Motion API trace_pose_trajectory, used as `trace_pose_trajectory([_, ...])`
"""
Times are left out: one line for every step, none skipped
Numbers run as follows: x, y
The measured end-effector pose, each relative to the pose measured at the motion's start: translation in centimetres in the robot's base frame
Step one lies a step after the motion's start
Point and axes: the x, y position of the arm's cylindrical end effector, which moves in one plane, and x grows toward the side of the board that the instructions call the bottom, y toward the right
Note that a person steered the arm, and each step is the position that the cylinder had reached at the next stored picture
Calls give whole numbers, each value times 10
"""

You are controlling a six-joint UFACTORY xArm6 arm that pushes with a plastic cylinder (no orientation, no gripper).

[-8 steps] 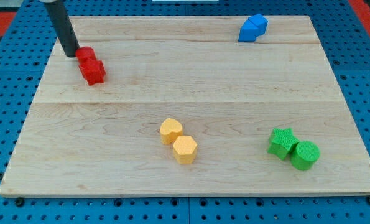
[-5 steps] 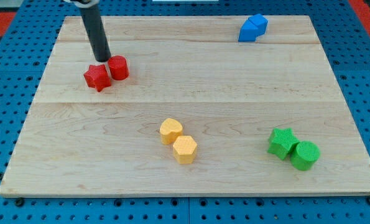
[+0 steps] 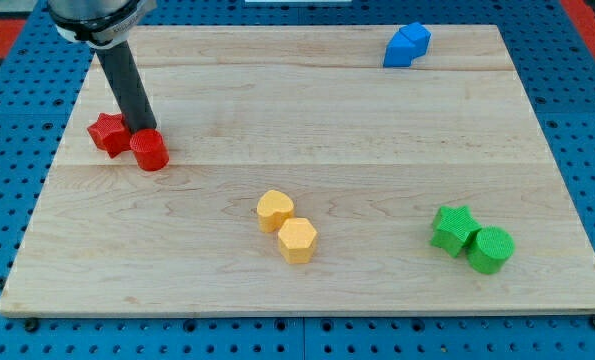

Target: Push the red blocks downwards

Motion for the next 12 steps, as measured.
trace_pose_trajectory([-22, -12])
trace_pose_trajectory([20, -59])
trace_pose_trajectory([74, -39])
trace_pose_trajectory([86, -52])
trace_pose_trajectory([47, -97])
trace_pose_trajectory([92, -101])
trace_pose_trajectory([119, -31])
trace_pose_trajectory([42, -94])
trace_pose_trajectory([-16, -86])
trace_pose_trajectory([-1, -1])
trace_pose_trajectory([68, 12])
trace_pose_trajectory([105, 22])
